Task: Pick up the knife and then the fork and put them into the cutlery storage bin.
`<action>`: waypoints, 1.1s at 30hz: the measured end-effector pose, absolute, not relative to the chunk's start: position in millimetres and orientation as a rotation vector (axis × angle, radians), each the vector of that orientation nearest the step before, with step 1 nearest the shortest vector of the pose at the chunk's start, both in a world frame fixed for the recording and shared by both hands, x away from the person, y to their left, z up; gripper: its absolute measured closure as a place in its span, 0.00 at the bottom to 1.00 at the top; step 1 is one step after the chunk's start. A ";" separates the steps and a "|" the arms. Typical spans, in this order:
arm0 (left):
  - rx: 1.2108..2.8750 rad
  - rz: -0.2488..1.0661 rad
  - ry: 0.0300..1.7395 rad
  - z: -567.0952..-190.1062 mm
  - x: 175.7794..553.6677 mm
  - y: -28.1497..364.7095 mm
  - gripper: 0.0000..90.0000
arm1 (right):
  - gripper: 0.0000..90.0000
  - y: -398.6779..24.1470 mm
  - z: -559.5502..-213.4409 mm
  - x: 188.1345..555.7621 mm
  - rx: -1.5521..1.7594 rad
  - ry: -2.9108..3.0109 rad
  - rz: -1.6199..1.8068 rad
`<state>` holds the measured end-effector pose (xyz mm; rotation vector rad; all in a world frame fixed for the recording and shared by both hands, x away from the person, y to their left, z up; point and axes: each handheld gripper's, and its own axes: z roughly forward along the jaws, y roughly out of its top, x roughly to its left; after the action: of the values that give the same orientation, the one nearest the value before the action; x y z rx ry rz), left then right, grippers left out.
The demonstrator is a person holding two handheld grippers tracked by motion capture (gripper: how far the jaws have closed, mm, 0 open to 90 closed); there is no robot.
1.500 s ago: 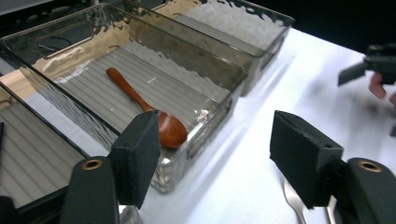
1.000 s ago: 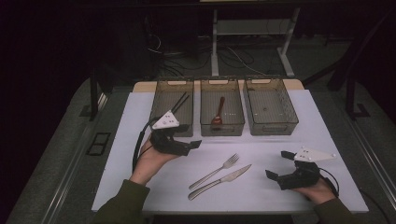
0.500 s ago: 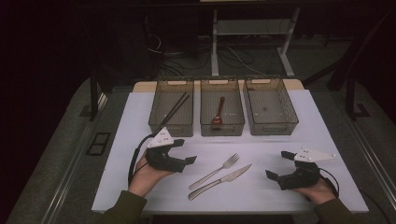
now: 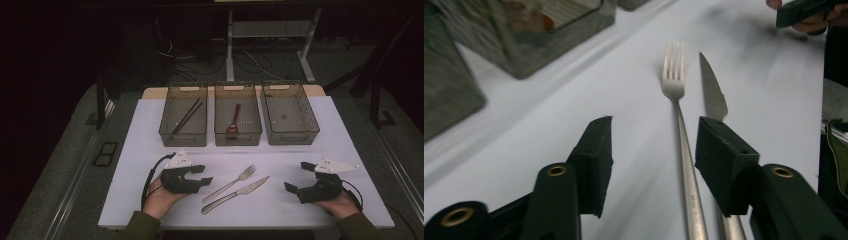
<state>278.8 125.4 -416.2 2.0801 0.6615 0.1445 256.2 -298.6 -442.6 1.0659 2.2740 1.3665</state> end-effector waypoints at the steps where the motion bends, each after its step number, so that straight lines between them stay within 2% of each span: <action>1: 2.092 0.143 0.663 -417.7 278.7 122.2 0.56 | 0.00 -298.8 -442.6 256.3 1.065 2.273 1.367; 8: 2.129 0.133 0.656 -427.2 279.2 100.1 0.64 | 0.00 -298.2 -442.8 256.3 1.063 2.278 1.364; 25: 2.184 0.080 0.619 -444.5 287.0 62.9 0.75 | 0.00 -297.7 -443.2 256.6 1.068 2.278 1.359; 33: 2.228 0.110 0.604 -451.0 285.8 51.3 0.81 | 0.00 -298.1 -442.9 256.4 1.060 2.278 1.360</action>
<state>285.8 51.3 -451.0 2.2283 0.6044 0.1096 256.4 -298.1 -442.9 1.0602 2.2776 1.3595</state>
